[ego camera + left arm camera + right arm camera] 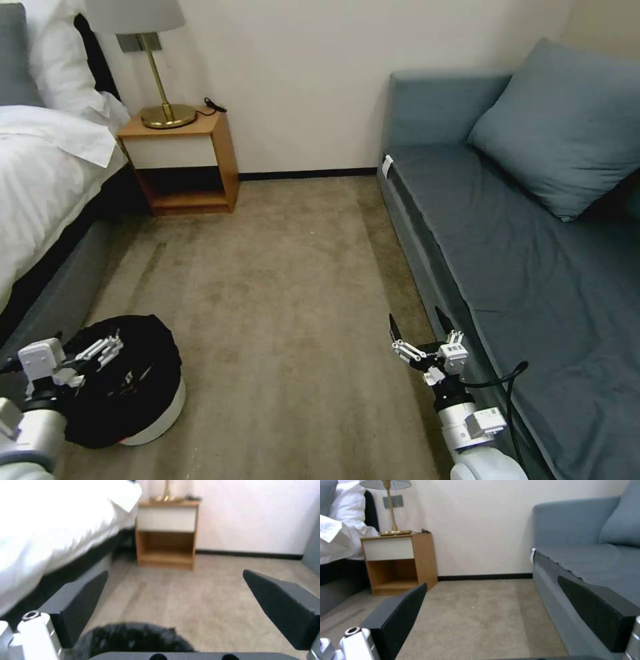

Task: Pick up the trash bin, then pick up the garbage on the floor and place it into the trash bin.

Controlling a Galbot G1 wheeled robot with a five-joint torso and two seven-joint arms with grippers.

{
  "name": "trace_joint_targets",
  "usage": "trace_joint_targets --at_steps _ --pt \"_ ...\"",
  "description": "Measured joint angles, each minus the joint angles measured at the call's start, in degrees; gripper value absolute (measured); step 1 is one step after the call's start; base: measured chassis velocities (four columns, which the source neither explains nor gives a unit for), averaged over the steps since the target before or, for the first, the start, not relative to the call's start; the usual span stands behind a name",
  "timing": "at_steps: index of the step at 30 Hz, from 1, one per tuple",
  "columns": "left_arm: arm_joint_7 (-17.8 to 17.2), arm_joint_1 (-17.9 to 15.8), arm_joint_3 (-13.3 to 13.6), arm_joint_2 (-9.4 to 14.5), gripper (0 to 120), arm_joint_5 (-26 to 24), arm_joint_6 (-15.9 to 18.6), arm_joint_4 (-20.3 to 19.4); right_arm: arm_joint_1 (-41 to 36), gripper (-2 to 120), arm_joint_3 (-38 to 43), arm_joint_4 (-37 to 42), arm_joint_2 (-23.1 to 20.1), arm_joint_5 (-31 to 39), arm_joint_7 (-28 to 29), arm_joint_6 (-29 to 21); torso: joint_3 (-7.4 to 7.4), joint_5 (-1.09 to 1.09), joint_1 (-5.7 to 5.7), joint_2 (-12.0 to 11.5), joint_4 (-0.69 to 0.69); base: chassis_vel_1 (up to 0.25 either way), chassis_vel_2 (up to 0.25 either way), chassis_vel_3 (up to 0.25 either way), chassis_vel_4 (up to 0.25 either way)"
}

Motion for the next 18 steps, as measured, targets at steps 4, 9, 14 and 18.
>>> trace_joint_targets --at_steps 4,9,14,18 --pt "0.3 3.1 5.9 -1.9 100 6.3 -8.0 -0.4 0.0 100 0.0 0.0 0.0 0.0 0.0 0.0 0.00 -0.02 0.00 0.0 -0.01 0.000 0.000 0.000 0.000" --pt "-0.3 7.1 13.1 -3.2 100 13.2 -15.7 1.5 0.0 100 0.0 0.0 0.0 0.0 0.0 0.0 0.00 -0.01 0.00 0.0 0.00 0.000 0.000 0.000 0.000" --pt "-0.3 6.3 16.3 -4.4 100 16.4 -17.8 2.2 0.0 100 0.0 0.0 0.0 0.0 0.0 0.0 0.00 -0.01 0.00 0.0 0.00 0.000 0.000 0.000 0.000" --pt "0.0 4.6 18.4 -4.6 100 17.5 -17.9 2.3 0.0 100 0.0 0.0 0.0 0.0 0.0 0.0 0.00 -0.01 0.00 0.0 0.00 0.000 0.000 0.000 0.000"
